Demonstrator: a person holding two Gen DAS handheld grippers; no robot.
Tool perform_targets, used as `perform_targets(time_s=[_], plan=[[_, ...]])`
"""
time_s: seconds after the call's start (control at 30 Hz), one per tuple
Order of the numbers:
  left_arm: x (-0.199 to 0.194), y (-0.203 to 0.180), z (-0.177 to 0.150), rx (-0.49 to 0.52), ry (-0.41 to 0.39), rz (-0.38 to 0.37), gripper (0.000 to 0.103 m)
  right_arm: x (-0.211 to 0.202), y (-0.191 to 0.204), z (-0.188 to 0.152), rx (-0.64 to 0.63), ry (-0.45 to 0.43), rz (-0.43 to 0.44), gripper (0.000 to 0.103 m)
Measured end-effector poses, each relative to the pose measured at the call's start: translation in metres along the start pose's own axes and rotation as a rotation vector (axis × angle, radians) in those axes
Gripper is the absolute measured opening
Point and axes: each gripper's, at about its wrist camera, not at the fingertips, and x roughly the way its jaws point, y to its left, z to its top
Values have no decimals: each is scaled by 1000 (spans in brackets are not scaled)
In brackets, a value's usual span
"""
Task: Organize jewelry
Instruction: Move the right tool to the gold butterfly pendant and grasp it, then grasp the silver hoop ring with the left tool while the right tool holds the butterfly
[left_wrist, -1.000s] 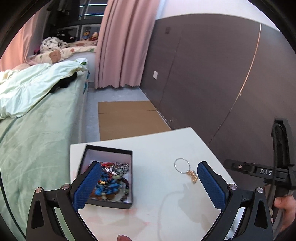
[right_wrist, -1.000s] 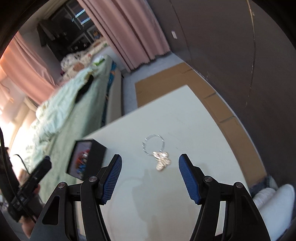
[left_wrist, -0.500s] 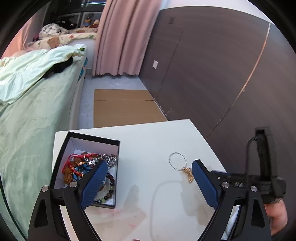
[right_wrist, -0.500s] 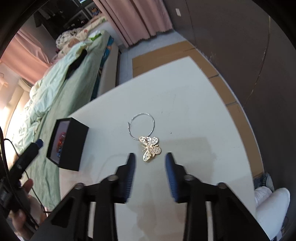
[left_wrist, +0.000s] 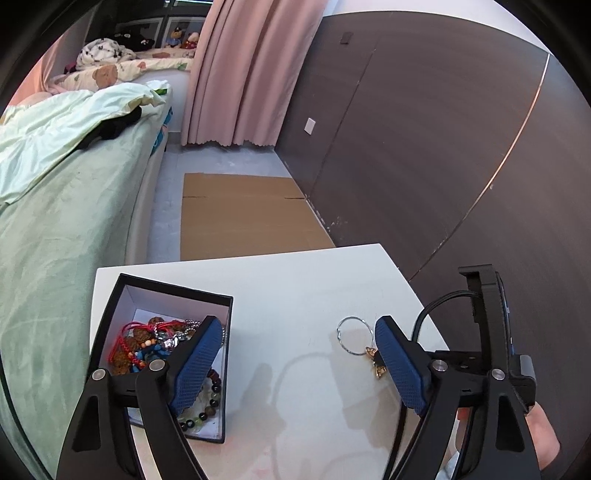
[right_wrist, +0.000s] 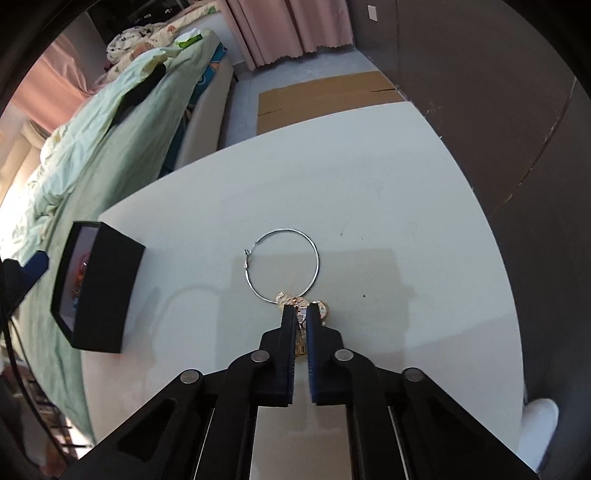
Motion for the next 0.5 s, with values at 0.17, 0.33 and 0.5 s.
perform_targets(time_s=[0.17, 0.33, 0.5], plan=[[9, -6, 3, 2, 12, -13, 85, -20, -16, -1, 49, -40, 37, 2], [17, -19, 4, 13, 25, -78, 85, -49, -44, 0, 129, -119, 68, 2], [33, -32, 2, 52, 47, -84, 84, -77, -69, 0, 206, -194, 123, 2]])
